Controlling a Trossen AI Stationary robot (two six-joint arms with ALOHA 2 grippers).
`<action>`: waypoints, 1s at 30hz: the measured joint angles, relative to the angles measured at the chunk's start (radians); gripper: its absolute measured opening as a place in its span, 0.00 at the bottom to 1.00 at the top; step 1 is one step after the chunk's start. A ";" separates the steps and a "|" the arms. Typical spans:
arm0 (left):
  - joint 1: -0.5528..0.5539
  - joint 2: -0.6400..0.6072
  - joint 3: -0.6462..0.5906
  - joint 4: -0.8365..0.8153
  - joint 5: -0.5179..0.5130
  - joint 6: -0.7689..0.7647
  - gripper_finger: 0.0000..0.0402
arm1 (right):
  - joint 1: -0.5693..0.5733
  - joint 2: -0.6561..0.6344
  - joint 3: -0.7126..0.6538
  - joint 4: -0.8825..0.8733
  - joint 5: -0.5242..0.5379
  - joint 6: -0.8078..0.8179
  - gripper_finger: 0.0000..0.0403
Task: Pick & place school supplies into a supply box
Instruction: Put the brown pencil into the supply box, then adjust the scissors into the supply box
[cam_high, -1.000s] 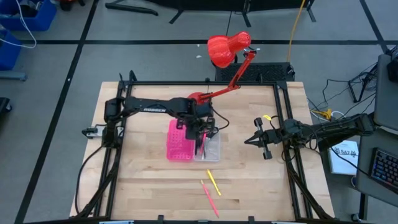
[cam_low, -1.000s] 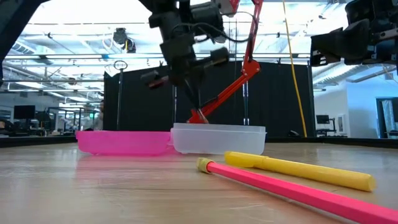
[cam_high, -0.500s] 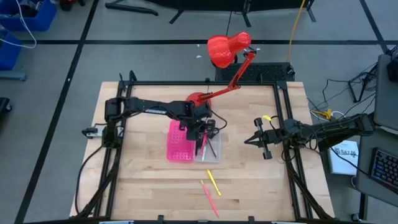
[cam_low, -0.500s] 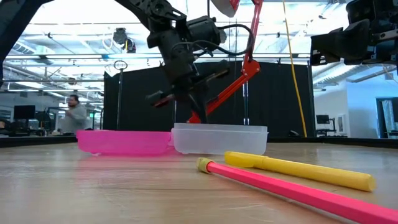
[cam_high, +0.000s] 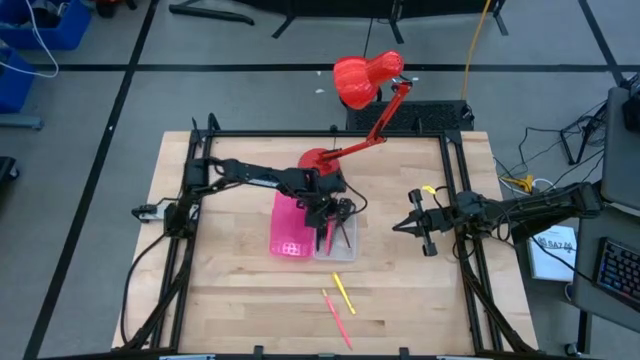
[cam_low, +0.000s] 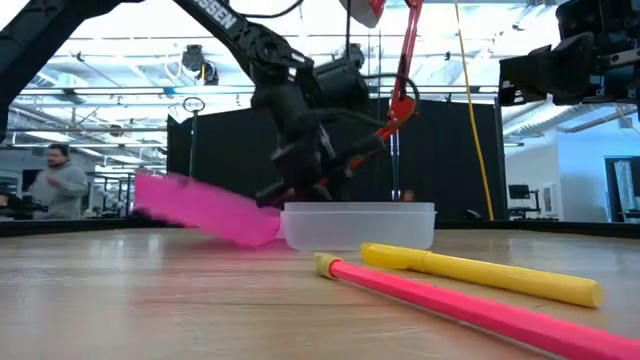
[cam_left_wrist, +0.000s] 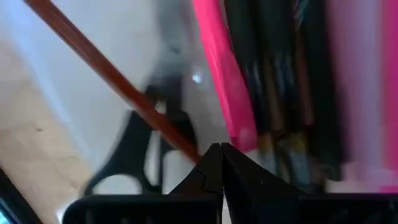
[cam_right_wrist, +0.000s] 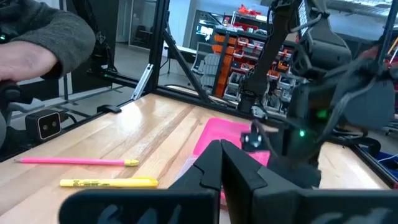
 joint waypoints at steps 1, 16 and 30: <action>0.000 0.008 0.000 0.007 -0.012 0.013 0.02 | 0.000 0.003 0.000 -0.001 0.000 0.000 0.00; -0.024 -0.035 0.002 0.058 -0.104 -0.045 0.12 | 0.000 0.009 0.000 -0.012 0.000 0.024 0.00; -0.090 -0.057 0.003 0.192 -0.003 -0.152 0.05 | 0.000 0.009 0.000 0.053 0.000 -0.007 0.00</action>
